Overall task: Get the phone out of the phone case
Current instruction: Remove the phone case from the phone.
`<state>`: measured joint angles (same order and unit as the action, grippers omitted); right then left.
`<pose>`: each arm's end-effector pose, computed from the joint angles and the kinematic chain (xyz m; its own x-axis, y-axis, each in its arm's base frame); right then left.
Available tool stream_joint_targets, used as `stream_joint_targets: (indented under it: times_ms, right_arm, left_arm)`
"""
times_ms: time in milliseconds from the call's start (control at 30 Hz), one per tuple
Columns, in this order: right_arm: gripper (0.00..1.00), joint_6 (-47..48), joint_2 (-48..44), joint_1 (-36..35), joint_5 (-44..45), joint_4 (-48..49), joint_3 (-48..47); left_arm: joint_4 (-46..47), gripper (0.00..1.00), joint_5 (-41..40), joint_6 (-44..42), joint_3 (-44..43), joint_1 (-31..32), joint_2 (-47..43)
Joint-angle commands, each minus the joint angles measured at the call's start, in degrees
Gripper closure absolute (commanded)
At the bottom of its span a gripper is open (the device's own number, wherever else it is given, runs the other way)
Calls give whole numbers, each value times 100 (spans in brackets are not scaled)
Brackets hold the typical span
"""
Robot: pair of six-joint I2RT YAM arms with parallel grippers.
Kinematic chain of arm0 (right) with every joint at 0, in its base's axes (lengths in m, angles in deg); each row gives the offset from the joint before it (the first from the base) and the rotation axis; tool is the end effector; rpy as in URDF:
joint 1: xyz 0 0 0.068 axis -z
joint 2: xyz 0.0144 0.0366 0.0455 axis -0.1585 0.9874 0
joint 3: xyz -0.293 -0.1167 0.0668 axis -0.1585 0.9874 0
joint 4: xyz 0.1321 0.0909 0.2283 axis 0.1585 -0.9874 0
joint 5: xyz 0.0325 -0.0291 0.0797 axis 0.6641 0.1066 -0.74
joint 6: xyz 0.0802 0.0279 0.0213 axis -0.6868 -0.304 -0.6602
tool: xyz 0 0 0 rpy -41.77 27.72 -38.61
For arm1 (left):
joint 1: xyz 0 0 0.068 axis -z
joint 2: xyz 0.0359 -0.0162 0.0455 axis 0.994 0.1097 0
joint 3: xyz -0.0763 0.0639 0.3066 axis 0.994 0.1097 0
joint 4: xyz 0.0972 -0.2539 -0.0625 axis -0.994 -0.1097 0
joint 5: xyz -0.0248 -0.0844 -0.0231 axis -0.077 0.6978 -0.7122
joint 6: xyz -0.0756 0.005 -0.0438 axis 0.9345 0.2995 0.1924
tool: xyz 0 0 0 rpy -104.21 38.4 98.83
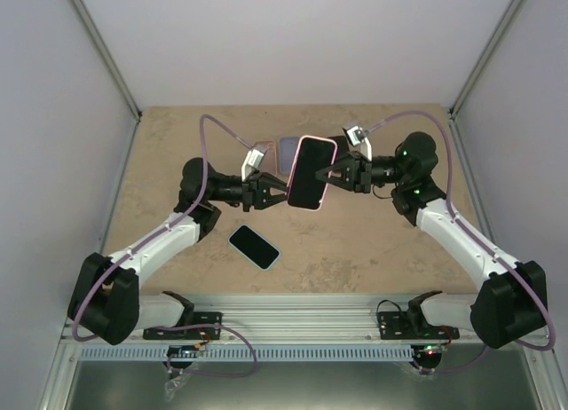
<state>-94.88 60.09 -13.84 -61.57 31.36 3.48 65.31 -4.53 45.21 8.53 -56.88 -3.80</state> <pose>0.2372 0.1809 0.4025 -0.6875 -0.0317 -0.7255 -0.7191 -0.1093 0.6862 0.2190 -0.1923 0.3586 -0.6127 -0.0005 -0.7903 0.7807 -0.1564 -0.6051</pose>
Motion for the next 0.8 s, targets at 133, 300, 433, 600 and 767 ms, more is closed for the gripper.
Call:
stream_joint_targets:
  times_ms: [133, 300, 433, 600, 767]
  right_arm:
    - [99, 626, 232, -332, -555, -586, -201]
    - [100, 620, 214, -332, -579, -598, -126]
    - [99, 899, 142, -345, -597, -872, -63]
    - [100, 1629, 123, -412, -598, -1634, -98]
    - [100, 1787, 131, -461, -583, -1851, 10]
  left_arm:
    - [676, 99, -599, 457, -59, 57, 13]
    - [81, 85, -690, 94, -259, 46, 3]
    - [-609, 81, -784, -325, -517, 18, 50]
    - [-1171, 74, -863, -710, -761, -14, 100]
    - [-1093, 62, -719, -721, -818, -11, 104]
